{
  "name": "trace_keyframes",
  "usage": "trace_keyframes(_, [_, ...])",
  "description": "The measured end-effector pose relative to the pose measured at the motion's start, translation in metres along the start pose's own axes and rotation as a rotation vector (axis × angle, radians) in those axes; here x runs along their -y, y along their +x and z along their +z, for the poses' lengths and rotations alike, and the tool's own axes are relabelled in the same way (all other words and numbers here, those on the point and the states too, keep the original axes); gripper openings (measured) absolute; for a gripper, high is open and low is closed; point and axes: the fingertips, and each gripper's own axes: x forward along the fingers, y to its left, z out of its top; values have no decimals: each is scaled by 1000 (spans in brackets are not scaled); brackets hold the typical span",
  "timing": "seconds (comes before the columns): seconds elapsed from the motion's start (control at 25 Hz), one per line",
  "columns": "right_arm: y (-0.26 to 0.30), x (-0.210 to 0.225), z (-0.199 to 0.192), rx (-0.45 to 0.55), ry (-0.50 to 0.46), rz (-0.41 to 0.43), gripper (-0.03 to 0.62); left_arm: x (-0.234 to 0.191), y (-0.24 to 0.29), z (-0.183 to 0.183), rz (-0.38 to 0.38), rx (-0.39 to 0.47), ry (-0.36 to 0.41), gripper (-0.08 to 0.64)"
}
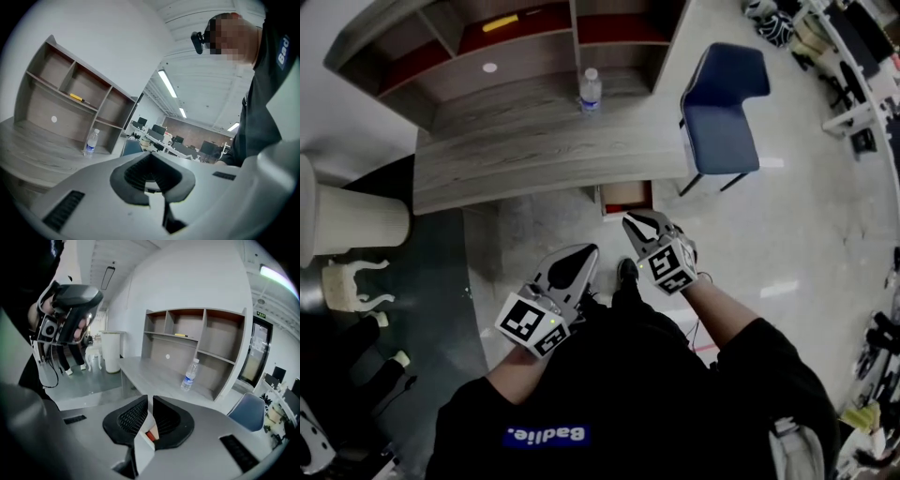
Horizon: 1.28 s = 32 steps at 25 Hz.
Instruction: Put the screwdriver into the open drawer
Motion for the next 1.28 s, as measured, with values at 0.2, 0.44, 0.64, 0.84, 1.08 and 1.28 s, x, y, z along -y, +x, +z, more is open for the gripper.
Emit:
trace_keyframes(0.2, [-28, -8, 32, 60, 76, 11, 44, 14, -1, 7, -29, -6, 4, 3])
trace_keyframes(0.44, [-58, -9, 69, 146, 155, 29, 37, 20, -8, 13, -38, -9, 9, 3])
trace_keyframes(0.64, [-84, -16, 97, 225, 170, 64, 32, 27, -11, 15, -53, 1, 10, 3])
trace_keyframes(0.84, [-106, -26, 121, 303, 163, 72, 31, 34, -15, 22, -70, 14, 32, 3])
trace_keyframes(1.08, [-124, -36, 140, 367, 165, 86, 29, 39, -21, 29, -76, 25, 53, 3])
trace_keyframes(1.28, [-125, -38, 144, 382, 179, 89, 29, 45, -22, 32, -85, 26, 73, 3])
